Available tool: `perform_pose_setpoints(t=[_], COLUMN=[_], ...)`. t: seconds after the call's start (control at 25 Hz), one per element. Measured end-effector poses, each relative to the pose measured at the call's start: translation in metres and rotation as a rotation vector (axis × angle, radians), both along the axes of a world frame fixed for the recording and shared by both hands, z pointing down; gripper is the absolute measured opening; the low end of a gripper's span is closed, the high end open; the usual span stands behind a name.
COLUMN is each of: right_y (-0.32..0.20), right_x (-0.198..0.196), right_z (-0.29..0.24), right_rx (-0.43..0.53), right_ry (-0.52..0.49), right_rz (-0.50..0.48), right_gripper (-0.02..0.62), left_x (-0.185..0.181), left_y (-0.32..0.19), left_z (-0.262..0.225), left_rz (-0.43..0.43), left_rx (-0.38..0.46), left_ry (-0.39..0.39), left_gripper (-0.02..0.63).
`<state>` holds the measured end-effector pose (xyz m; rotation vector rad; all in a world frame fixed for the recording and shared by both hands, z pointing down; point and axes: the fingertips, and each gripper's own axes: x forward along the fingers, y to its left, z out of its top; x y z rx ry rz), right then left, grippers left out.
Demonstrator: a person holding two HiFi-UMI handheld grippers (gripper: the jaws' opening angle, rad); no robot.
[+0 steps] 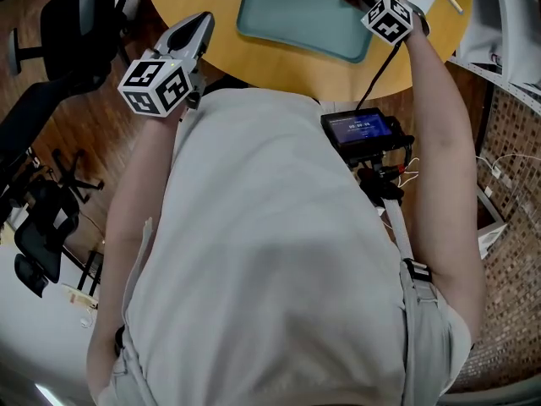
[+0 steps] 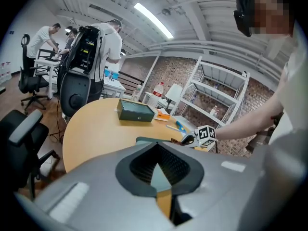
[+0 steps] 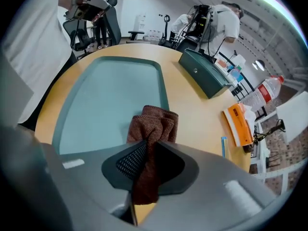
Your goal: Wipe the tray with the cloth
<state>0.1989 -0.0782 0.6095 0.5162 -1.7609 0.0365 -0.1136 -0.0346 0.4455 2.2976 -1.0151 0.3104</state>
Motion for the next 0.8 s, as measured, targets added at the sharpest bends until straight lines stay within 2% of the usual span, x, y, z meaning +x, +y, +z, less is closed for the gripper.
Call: perform_pose_setpoints(t=[0.24, 0.64, 0.8], right_y=[0.026, 0.098, 0.122], right_x=[-0.009, -0.035, -0.031], right_z=[-0.001, 0.030, 0.031], right_rx=[-0.041, -0.144, -0.169], right_ry=[-0.050, -0.117, -0.121], right_rz=[-0.004, -0.012, -0.001], right_gripper=[0.064, 0.064, 0.064], left_x=[0.007, 0.042, 0.019], left_y=[-0.008, -0.024, -0.058], left_z=[0.005, 0.027, 0.042], left_rz=[0.026, 0.131, 0.122], left_rx=[-0.002, -0.012, 0.019], left_ry=[0.013, 0.030, 0.000], left_gripper=[0.000, 0.000, 0.000])
